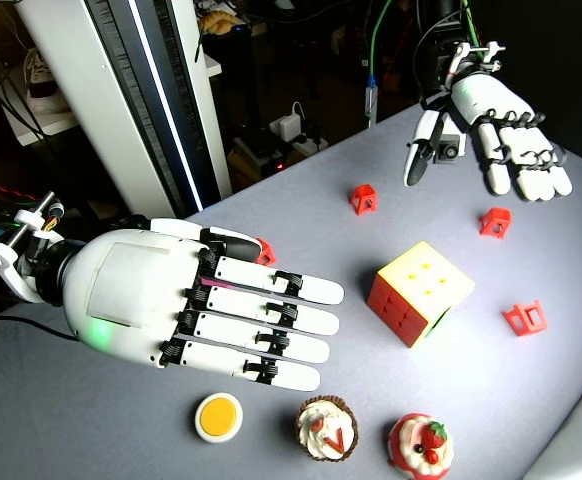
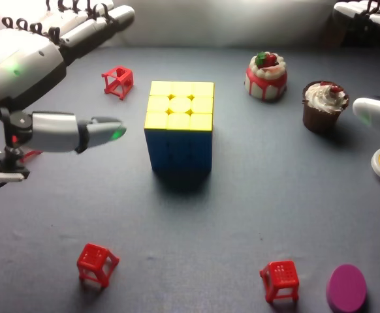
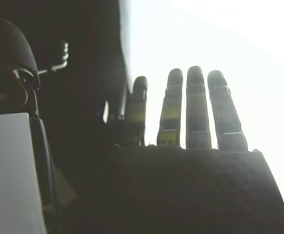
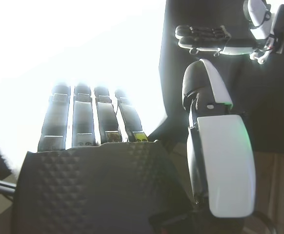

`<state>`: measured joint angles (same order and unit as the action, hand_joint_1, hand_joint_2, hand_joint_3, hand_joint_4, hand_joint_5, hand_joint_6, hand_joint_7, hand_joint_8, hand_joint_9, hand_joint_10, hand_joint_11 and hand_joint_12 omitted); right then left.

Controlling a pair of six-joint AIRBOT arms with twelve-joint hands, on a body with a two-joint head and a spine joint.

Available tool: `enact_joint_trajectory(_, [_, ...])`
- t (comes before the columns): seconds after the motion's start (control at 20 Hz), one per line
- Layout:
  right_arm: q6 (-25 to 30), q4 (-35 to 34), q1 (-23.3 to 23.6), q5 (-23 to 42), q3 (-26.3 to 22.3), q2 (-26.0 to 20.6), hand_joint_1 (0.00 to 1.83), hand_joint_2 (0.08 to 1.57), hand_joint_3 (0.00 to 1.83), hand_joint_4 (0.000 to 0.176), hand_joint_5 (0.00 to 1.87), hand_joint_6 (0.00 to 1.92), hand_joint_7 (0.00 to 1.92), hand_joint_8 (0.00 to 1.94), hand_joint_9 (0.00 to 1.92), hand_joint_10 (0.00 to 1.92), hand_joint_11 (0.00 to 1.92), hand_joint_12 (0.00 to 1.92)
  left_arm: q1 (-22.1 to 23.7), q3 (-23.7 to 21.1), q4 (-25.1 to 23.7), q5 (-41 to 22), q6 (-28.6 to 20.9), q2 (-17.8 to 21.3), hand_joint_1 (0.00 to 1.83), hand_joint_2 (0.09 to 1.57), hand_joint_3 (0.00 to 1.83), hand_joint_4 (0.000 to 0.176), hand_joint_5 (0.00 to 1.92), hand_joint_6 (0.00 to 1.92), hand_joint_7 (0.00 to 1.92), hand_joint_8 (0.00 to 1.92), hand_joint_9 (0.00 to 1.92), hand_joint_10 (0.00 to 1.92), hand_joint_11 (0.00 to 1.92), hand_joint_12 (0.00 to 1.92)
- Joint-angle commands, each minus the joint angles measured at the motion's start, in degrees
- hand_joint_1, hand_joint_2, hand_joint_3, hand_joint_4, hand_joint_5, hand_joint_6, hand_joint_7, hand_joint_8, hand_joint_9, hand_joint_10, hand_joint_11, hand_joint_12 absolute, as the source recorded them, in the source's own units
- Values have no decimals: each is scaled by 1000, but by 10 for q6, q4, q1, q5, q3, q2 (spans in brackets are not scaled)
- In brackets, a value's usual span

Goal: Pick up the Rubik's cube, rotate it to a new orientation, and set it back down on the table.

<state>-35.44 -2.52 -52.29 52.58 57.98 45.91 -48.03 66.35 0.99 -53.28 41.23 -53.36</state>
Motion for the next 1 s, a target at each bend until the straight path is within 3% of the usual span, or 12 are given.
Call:
enact_joint_trajectory(0.0, [3,-11,8,68,0,-1,493,1260,50,0,0,0,0,0,0,0,0,245,10,2,2,-62,-5,-4,524,1041,23,71,0,0,0,0,0,0,0,0])
enact_joint_trajectory(0.1, [3,-12,8,66,0,0,503,1279,8,0,0,0,0,0,0,0,0,238,17,6,-3,-52,-9,-9,546,1014,6,82,0,0,0,0,0,0,0,0])
enact_joint_trajectory(0.2, [3,-13,7,64,0,0,495,1291,3,0,0,0,0,0,0,0,0,288,30,14,-11,-31,-16,-18,549,1003,0,59,0,0,0,0,0,0,0,0])
enact_joint_trajectory(0.25, [3,-15,6,63,1,0,493,1292,2,0,0,0,0,0,0,0,0,298,37,19,-15,-20,-21,-24,542,999,0,61,0,0,0,0,0,0,0,0])
enact_joint_trajectory(0.3, [3,-17,4,63,1,0,480,1290,1,0,0,0,0,0,0,0,0,300,42,24,-20,-6,-25,-31,567,980,0,77,0,0,0,0,0,0,0,0])
enact_joint_trajectory(0.35, [3,-19,2,63,1,0,467,1290,1,0,0,0,0,0,0,0,0,296,48,29,-25,6,-29,-37,608,975,0,74,0,0,0,0,0,0,0,0])
enact_joint_trajectory(0.45, [3,-23,-1,61,2,0,467,1285,0,0,0,0,0,0,0,0,0,360,59,39,-26,33,-31,-50,597,969,0,113,0,0,0,0,0,0,0,0])
enact_joint_trajectory(0.6, [3,-33,-8,61,2,0,476,1290,2,0,0,0,0,0,0,0,0,451,85,61,-31,90,-39,-76,580,976,0,120,0,0,0,0,0,0,0,0])
enact_joint_trajectory(0.7, [3,-36,-10,61,2,0,483,1292,3,0,0,0,0,0,0,0,0,454,97,76,-39,119,-51,-91,641,957,0,92,0,0,0,0,0,0,0,0])
enact_joint_trajectory(0.85, [3,-42,-15,60,3,3,480,1295,0,0,0,0,0,0,0,0,0,914,107,96,-39,155,-52,-114,628,952,0,53,0,0,0,0,0,0,0,0])
enact_joint_trajectory(0.9, [3,-44,-17,60,3,4,474,1290,0,0,0,0,0,0,0,0,0,1053,111,103,-39,166,-52,-122,616,957,0,47,0,0,0,0,0,0,0,0])
enact_joint_trajectory(0.95, [3,-44,-18,60,4,4,513,1299,0,0,0,0,0,0,0,0,0,1147,115,110,-39,176,-54,-128,629,949,0,57,0,0,0,0,0,0,0,0])
